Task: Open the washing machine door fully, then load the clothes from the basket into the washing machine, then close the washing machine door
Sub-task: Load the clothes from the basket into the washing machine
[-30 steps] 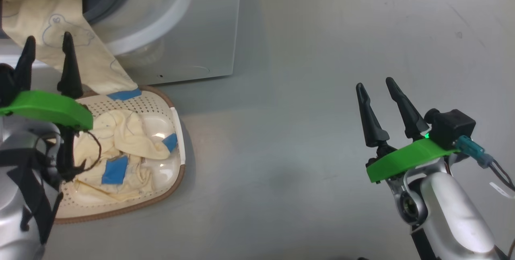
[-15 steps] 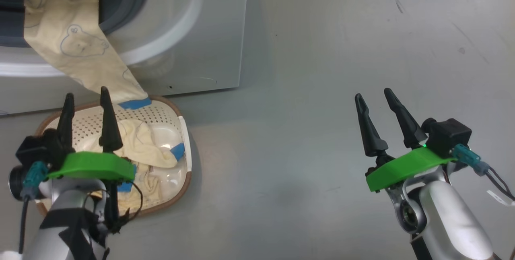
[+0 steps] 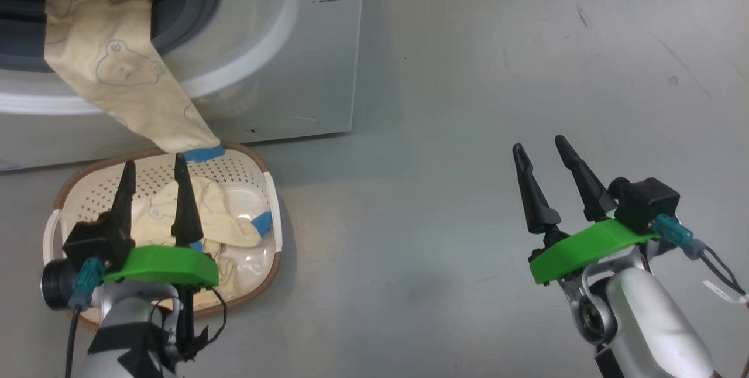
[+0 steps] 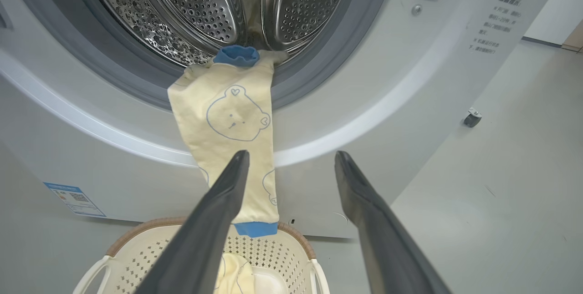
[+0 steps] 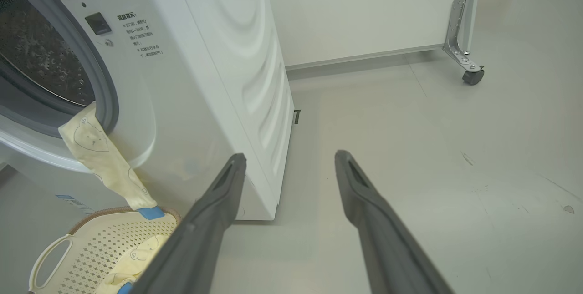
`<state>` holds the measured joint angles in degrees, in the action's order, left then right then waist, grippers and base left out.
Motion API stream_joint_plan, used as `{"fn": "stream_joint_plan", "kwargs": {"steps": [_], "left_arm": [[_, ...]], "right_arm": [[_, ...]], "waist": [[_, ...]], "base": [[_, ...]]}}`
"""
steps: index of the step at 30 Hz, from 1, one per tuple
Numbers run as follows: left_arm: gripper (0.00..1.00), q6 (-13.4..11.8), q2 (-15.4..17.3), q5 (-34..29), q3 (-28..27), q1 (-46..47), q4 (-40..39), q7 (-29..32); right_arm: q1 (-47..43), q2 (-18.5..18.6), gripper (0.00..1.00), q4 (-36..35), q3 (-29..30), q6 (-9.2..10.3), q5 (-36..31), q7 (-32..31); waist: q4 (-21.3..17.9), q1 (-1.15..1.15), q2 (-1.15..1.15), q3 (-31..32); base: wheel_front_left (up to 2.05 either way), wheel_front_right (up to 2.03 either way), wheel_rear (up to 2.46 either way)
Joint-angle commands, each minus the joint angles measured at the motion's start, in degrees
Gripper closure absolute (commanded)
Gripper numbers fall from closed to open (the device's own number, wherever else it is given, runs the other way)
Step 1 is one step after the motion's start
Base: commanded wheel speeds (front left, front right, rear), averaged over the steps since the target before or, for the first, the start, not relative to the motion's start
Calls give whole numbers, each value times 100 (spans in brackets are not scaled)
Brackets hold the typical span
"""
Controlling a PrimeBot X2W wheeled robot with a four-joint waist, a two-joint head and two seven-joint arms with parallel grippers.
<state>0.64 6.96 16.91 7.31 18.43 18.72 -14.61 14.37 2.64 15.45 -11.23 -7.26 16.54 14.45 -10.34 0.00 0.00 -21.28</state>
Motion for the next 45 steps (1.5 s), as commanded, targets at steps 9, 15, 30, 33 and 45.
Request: {"fn": "stream_joint_plan", "kwargs": {"steps": [9, 15, 30, 33, 45], "left_arm": [[0, 248, -103, -343, -516, 162, 22, -39], [0, 352, -198, -469, -659, 205, 72, -39], [0, 499, -32, -568, -1091, 822, 828, -39], [0, 529, 60, -427, -1223, 1194, 1234, -39], [0, 486, 802, -191, -1584, 2724, 3121, -21]], "right_arm": [[50, 24, 0, -140, -106, -23, 17, 55], [70, 24, 0, -146, -85, -23, 24, 55], [223, 24, 0, -267, -163, -23, 105, 55], [279, 24, 0, -288, -193, -23, 141, 55], [454, 24, 0, -343, -335, -23, 302, 55]], "waist": [[-13, 0, 0, -82], [-31, 0, 0, -131], [-257, 0, 0, -782], [-336, 0, 0, -954], [-770, 0, 0, -1385]], "base": [[0, 0, 0], [0, 0, 0], [0, 0, 0], [0, 0, 0], [0, 0, 0]]}}
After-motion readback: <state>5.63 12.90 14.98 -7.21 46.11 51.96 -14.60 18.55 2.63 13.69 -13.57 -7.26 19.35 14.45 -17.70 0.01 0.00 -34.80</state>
